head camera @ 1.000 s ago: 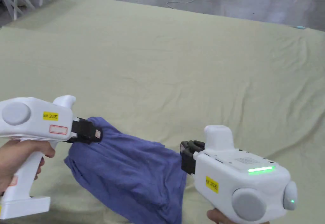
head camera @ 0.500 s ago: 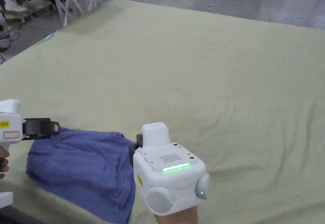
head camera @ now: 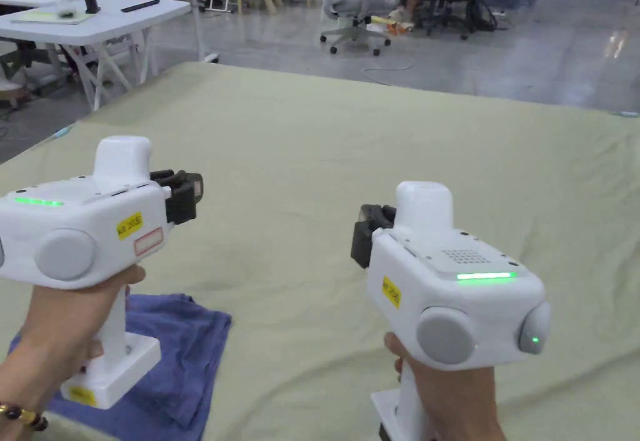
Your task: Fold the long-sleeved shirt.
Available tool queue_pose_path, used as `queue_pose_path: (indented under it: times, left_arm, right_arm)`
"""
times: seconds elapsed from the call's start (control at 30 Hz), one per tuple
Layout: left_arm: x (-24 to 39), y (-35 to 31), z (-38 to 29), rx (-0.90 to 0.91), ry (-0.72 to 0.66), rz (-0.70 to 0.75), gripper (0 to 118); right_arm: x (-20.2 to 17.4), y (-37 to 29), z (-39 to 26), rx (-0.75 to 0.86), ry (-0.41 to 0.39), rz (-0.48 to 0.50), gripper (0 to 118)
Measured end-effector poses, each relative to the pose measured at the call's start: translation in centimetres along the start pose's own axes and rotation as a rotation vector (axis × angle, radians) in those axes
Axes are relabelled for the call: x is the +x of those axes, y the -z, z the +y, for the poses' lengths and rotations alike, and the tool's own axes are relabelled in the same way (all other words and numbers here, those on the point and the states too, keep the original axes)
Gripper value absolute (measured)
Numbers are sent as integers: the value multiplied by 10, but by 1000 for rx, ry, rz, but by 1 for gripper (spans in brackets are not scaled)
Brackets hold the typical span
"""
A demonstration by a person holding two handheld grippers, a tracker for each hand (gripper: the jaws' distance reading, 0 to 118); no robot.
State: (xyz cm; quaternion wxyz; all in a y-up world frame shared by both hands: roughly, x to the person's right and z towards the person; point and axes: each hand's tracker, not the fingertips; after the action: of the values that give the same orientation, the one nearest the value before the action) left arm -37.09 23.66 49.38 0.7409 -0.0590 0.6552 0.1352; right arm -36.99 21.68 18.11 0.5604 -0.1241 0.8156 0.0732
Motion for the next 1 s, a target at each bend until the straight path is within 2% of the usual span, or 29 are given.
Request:
queue_pose_path:
  times: [0.07, 0.17, 0.23, 0.33, 0.37, 0.43, 0.57, 0.73, 0.83, 1.0]
  left_arm:
    - [69, -5, 8, 109, 36, 6, 3]
    - [153, -3, 0, 211, 189, 26, 3]
    - [191, -2, -9, 220, 224, 25, 3]
    - [230, -8, -33, 227, 112, -5, 3]
    - [238, -10, -42, 202, 52, -37, 3]
    - [251, -13, -60, 165, 34, -64, 3]
    - [277, -39, -98, 227, 122, -63, 3]
    - [281, -65, -124, 230, 214, -31, 3]
    - [271, -62, -136, 202, 241, 14, 3]
    - [250, -54, -144, 148, 182, 51, 3]
  right_arm:
    - [38, -31, 17, 61, -30, -94, 0]
    - [85, -72, 27, 111, -70, -223, 0]
    - [114, -97, 27, 120, -65, -327, 0]
    - [152, -134, 15, 182, 4, -395, 0]
    - [161, -146, 9, 197, -5, -418, 0]
    - [164, -167, -2, 202, -55, -455, 0]
    - [172, -190, -36, 218, -118, -458, 0]
    - [176, -197, -69, 196, -146, -479, 0]
    - [177, -193, -79, 174, -125, -505, 0]
    - [177, -182, -87, 139, -130, -512, 0]
